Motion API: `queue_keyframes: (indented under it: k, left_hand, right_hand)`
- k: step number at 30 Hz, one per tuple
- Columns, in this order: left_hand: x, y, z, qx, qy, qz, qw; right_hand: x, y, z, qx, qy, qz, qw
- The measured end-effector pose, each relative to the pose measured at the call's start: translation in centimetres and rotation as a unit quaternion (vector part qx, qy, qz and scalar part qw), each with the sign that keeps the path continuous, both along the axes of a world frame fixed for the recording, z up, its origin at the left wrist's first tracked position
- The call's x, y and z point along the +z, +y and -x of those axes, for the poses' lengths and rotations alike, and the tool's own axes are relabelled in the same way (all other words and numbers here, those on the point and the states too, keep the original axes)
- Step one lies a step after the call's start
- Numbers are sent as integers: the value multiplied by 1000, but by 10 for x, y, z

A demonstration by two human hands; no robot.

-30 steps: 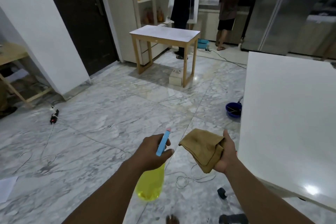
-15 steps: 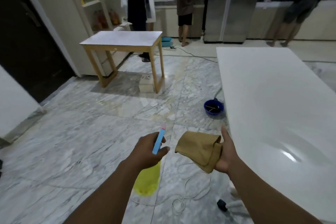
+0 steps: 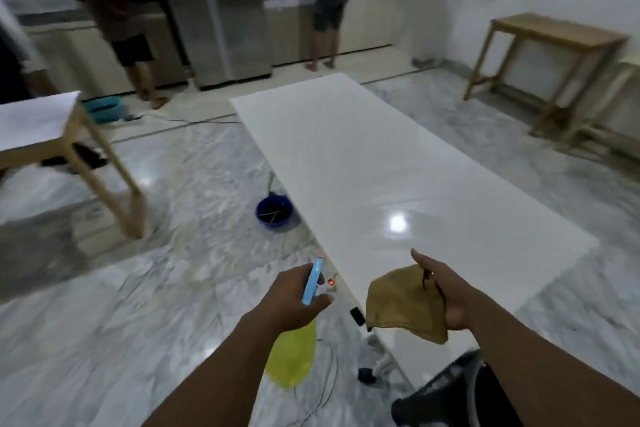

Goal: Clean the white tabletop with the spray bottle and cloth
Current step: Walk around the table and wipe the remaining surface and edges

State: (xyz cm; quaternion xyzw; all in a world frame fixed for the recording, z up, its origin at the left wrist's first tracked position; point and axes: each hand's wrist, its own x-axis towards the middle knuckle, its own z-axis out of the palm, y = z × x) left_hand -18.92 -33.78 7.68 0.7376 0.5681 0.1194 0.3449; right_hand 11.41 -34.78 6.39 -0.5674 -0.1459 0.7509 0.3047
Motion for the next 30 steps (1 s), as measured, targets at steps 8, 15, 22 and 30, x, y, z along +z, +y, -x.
queue_keyframes:
  k: [8, 15, 22, 30]
  left_hand:
    - [-23, 87, -28, -183, -25, 28, 982]
    - [-41, 121, -71, -314, 7, 51, 948]
    - [-43, 154, -131, -348, -47, -18, 936]
    - [-56, 168, -180, -332, -101, -128, 929]
  right_hand:
    - [-8, 6, -10, -33, -76, 57, 995]
    - [-16, -5, -12, -6, -149, 126, 981]
    - [-14, 39, -49, 119, -427, 106, 890]
    - [-78, 42, -18, 21, -639, -15, 769]
